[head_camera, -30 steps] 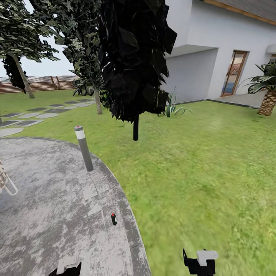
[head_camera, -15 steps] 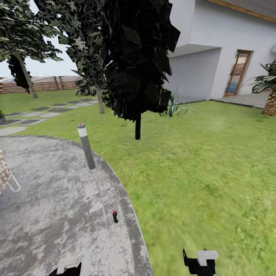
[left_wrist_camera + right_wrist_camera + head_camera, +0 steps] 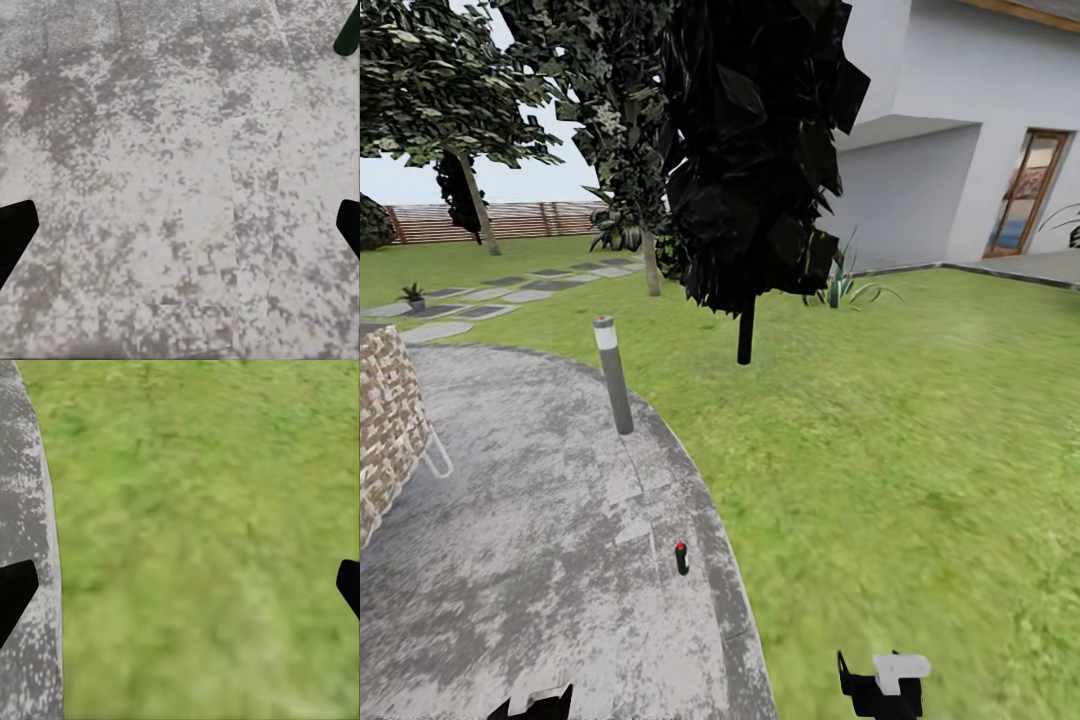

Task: Pick up the pesticide atomizer in the garden and spray insectifuge to fully cover both potted plants in the garden.

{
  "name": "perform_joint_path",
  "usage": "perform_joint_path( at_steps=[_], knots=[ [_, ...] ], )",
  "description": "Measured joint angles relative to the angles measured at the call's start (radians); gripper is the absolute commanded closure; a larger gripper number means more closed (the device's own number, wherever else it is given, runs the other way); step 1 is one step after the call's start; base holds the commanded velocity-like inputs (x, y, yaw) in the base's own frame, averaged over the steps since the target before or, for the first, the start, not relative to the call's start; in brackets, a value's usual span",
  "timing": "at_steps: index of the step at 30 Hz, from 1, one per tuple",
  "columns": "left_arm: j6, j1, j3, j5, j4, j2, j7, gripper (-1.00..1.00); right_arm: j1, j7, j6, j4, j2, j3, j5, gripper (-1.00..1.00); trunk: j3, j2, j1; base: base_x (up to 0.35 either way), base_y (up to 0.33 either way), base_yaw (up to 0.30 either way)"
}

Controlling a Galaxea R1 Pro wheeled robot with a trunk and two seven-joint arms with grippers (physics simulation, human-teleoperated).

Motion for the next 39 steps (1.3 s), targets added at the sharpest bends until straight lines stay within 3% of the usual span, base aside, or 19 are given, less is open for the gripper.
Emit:
perform_joint_path(
  at_steps=[18,30,39],
  knots=[
    [0.000,0.000,0.000,0.000,0.000,0.000,0.000,-1.00,0.000,0.000,0.001,0.000,0.000,-0.002,0.001,-1.00,-0.071,-0.126,0.069,0.000,0.000,0.059],
    [-0.001,-0.001,0.001,0.000,0.000,0.000,0.000,-1.00,0.000,-0.002,0.000,0.000,0.000,-0.002,0.001,-1.00,-0.118,-0.210,0.115,0.000,0.000,0.185],
    [-0.003,0.000,0.001,-0.002,0.000,0.000,0.000,-1.00,0.000,0.002,0.000,-0.001,0.000,0.003,0.002,-1.00,-0.118,-0.210,0.115,0.094,-0.047,0.021]
  ],
)
